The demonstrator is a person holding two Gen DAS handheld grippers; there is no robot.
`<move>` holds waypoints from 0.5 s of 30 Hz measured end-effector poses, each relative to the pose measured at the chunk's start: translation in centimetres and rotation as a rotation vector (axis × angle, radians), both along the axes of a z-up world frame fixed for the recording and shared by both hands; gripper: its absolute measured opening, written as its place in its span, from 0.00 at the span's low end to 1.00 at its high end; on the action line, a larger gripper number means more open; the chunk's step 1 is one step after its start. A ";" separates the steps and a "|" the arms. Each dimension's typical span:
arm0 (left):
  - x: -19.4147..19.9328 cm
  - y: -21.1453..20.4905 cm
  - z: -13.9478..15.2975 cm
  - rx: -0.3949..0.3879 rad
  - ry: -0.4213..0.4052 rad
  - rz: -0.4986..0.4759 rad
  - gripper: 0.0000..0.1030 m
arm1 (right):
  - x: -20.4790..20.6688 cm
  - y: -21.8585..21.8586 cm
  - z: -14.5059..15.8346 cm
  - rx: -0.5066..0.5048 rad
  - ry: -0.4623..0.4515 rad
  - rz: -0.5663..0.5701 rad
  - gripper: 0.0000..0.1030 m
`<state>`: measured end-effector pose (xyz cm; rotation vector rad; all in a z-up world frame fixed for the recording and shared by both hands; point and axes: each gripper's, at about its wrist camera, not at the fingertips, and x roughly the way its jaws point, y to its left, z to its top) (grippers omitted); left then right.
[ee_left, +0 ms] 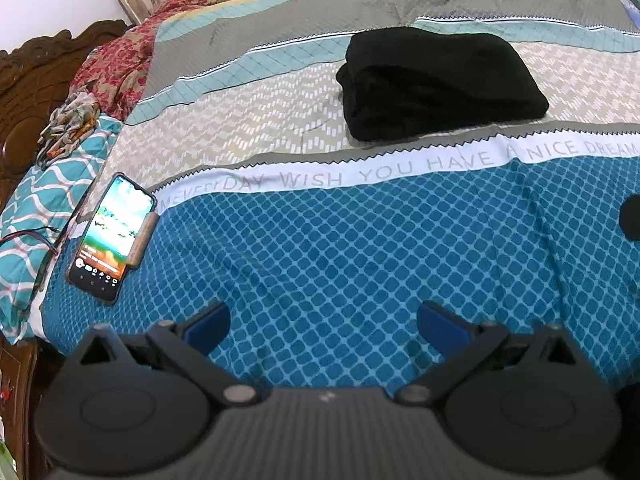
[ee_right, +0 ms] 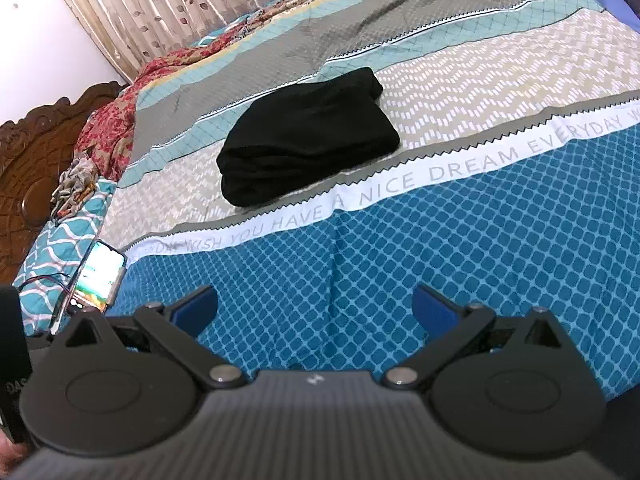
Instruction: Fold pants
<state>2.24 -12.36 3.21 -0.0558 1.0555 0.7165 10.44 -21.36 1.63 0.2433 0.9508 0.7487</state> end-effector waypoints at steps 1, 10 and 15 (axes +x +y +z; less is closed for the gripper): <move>0.0 0.0 -0.1 -0.001 0.004 -0.002 1.00 | 0.0 0.0 0.0 0.002 -0.001 0.001 1.00; 0.0 0.1 -0.6 -0.011 0.031 -0.001 1.00 | 0.2 -0.1 -0.4 0.002 0.030 -0.001 1.00; 0.1 0.0 -0.8 -0.011 0.042 -0.002 1.00 | 0.0 -0.1 -0.4 0.003 0.034 0.001 1.00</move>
